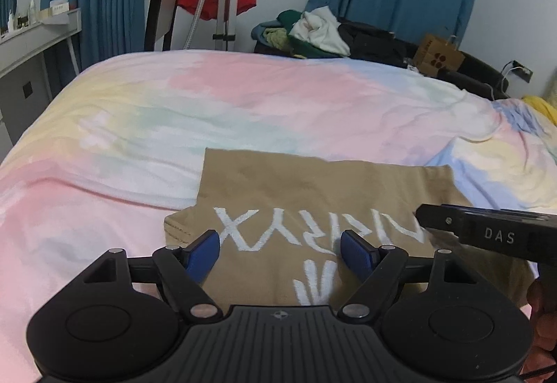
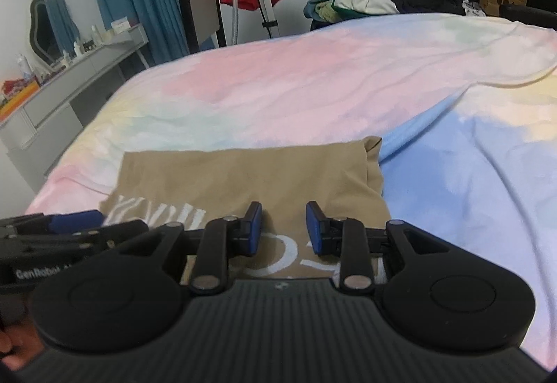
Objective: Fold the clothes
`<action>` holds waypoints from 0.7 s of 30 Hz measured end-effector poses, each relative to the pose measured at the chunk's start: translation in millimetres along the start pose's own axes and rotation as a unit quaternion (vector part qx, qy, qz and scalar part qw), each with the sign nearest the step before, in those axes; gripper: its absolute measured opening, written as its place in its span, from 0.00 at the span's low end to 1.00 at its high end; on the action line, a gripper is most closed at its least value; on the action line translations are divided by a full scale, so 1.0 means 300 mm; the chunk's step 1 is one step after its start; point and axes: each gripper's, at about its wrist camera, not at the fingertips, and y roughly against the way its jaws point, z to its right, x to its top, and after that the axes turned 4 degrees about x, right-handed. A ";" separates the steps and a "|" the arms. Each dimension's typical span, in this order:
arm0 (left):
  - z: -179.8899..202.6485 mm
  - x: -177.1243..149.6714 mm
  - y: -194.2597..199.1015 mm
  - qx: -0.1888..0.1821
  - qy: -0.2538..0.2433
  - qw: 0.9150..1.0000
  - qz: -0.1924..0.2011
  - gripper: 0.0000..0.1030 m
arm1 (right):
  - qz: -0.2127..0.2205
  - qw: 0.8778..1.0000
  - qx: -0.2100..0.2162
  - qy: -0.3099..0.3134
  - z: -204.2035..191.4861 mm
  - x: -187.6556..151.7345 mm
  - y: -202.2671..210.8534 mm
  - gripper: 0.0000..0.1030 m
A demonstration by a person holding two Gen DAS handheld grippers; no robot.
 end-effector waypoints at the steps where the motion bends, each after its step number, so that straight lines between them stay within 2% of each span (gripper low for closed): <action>1: 0.003 0.000 0.017 -0.001 0.000 1.000 0.004 0.76 | 0.005 1.000 0.001 0.003 -0.006 0.000 0.016 0.30; 7: 0.028 -0.022 0.143 -0.005 -0.008 1.000 0.028 0.76 | 0.031 0.999 0.009 0.010 -0.046 -0.012 0.147 0.30; 12: 0.047 -0.063 0.221 -0.007 -0.014 0.999 0.035 0.76 | 0.037 0.999 -0.002 0.012 -0.060 -0.043 0.232 0.31; 15: 0.059 -0.089 0.210 0.001 -0.024 1.000 0.017 0.76 | 0.025 1.000 -0.014 0.013 -0.059 -0.066 0.233 0.31; 21: 0.075 -0.123 0.157 0.016 -0.032 0.999 -0.021 0.79 | -0.039 0.998 -0.035 0.016 -0.060 -0.102 0.134 0.30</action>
